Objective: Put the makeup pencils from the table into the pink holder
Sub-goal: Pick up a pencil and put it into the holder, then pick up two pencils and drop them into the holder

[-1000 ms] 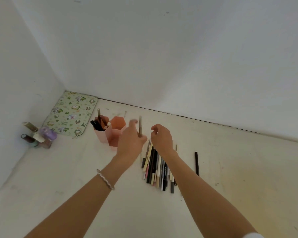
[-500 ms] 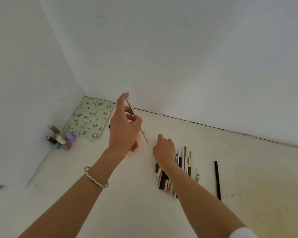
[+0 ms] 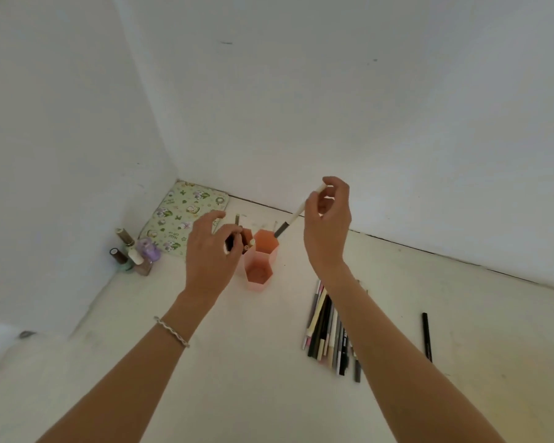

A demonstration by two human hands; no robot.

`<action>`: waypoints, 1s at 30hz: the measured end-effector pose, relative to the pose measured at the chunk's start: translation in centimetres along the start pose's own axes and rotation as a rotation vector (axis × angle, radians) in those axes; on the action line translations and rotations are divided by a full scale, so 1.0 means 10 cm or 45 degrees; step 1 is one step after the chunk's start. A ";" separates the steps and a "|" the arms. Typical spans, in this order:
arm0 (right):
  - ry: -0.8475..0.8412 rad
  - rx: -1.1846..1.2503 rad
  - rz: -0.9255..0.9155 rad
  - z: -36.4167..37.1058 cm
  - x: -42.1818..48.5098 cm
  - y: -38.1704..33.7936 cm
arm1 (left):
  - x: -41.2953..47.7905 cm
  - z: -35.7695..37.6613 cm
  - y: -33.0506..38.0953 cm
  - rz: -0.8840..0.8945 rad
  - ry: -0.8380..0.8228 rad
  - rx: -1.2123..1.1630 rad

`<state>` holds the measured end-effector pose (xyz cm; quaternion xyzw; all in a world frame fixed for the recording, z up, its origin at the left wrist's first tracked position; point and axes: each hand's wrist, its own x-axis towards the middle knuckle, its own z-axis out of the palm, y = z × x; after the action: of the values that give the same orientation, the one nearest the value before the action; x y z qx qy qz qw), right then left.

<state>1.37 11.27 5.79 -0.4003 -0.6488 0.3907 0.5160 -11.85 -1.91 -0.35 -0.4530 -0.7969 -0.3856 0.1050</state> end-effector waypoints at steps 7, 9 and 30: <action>-0.335 -0.150 -0.209 0.36 -0.32 -0.04 | 0.12 -0.24 -0.06 -0.217 0.298 -0.228; -0.517 -0.320 -0.211 0.43 -0.41 0.07 | 0.16 -0.30 0.04 -0.209 0.278 -0.292; -0.133 -0.476 0.211 -1.02 -0.30 0.72 | -0.88 1.16 1.15 -0.543 -1.137 0.094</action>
<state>12.62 12.11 -0.26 -0.5204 -0.7005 0.3249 0.3645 4.53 4.00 -6.80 -0.3968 -0.8521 -0.1383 -0.3120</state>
